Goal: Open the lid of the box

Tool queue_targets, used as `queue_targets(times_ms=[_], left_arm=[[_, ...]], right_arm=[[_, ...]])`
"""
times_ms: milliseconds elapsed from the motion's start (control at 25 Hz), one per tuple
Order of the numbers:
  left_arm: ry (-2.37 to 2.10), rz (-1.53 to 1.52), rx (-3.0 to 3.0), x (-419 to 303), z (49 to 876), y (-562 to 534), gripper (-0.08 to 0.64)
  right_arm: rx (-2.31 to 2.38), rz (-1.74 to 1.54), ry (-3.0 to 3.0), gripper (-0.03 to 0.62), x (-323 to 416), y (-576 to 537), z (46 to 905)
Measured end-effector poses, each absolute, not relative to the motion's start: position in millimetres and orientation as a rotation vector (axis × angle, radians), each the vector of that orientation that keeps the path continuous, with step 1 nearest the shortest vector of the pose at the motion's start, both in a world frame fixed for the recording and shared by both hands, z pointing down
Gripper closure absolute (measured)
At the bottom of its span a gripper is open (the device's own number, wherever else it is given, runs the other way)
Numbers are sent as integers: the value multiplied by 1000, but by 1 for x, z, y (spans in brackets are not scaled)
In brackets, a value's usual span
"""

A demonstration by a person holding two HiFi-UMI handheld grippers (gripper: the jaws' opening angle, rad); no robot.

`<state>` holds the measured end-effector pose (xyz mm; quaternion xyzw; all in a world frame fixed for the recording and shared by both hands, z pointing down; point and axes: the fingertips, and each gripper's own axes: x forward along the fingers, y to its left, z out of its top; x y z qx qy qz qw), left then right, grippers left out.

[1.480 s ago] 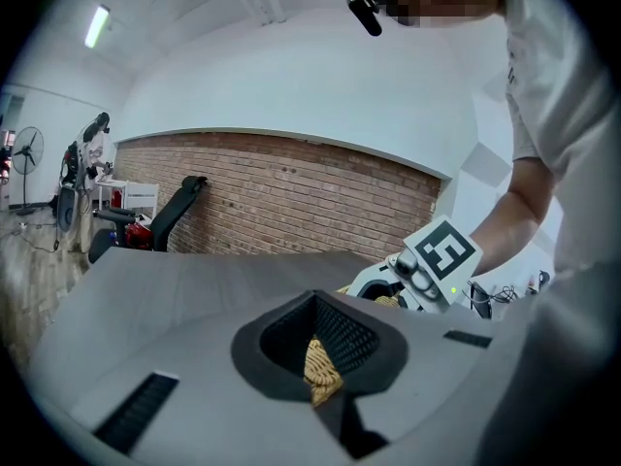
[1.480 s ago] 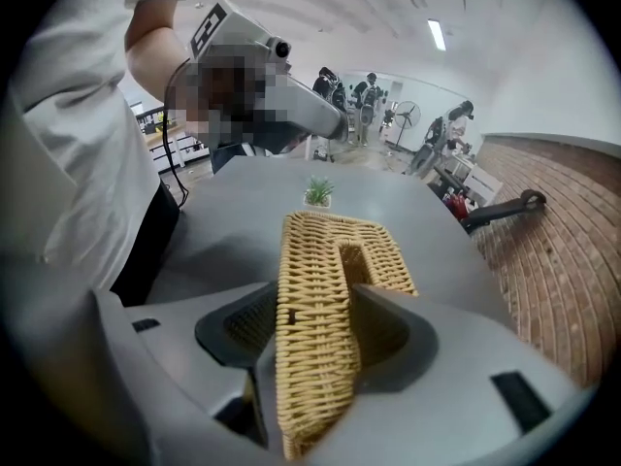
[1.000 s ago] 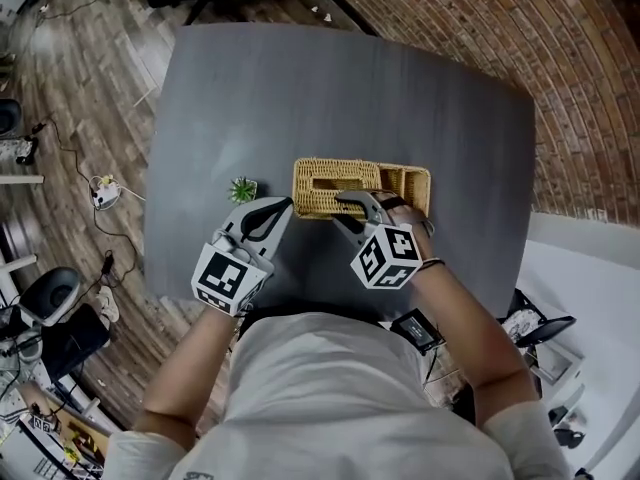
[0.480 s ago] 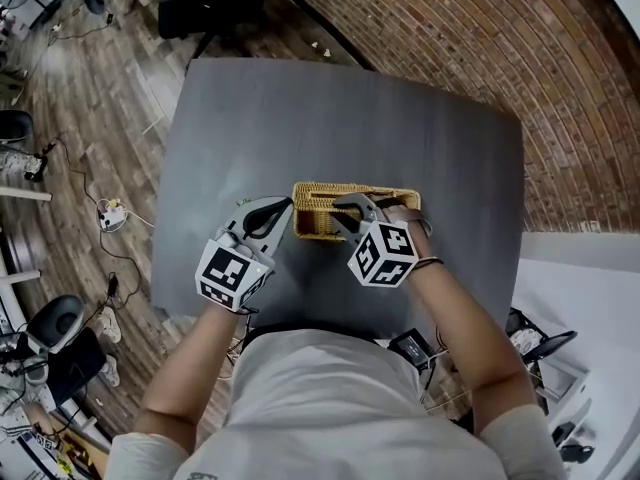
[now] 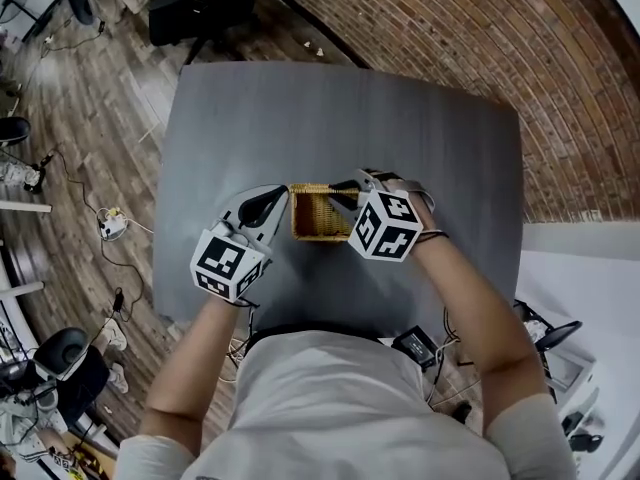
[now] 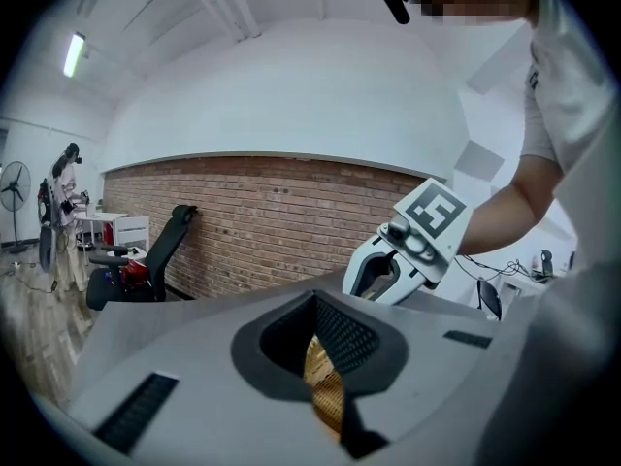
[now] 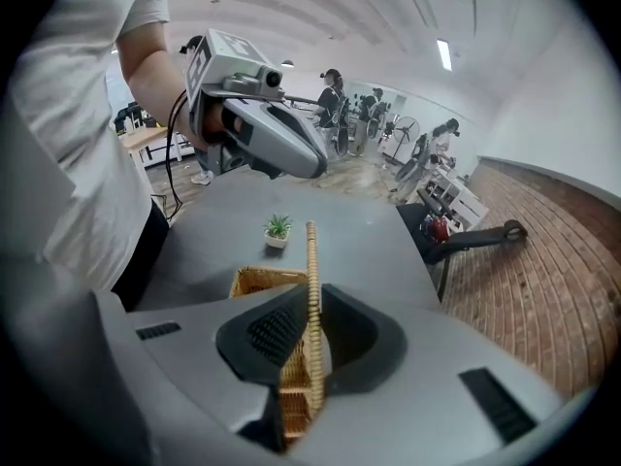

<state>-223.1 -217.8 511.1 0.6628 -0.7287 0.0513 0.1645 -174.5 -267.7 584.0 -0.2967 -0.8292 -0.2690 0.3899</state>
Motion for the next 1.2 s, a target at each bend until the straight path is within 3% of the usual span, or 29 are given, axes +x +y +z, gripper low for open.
queue_targets(times_ms=[1200], left_arm=[[-2027, 164, 1913, -251, 531, -247, 548]], right_arm=[[-764, -598, -2095, 523, -243, -319, 583]])
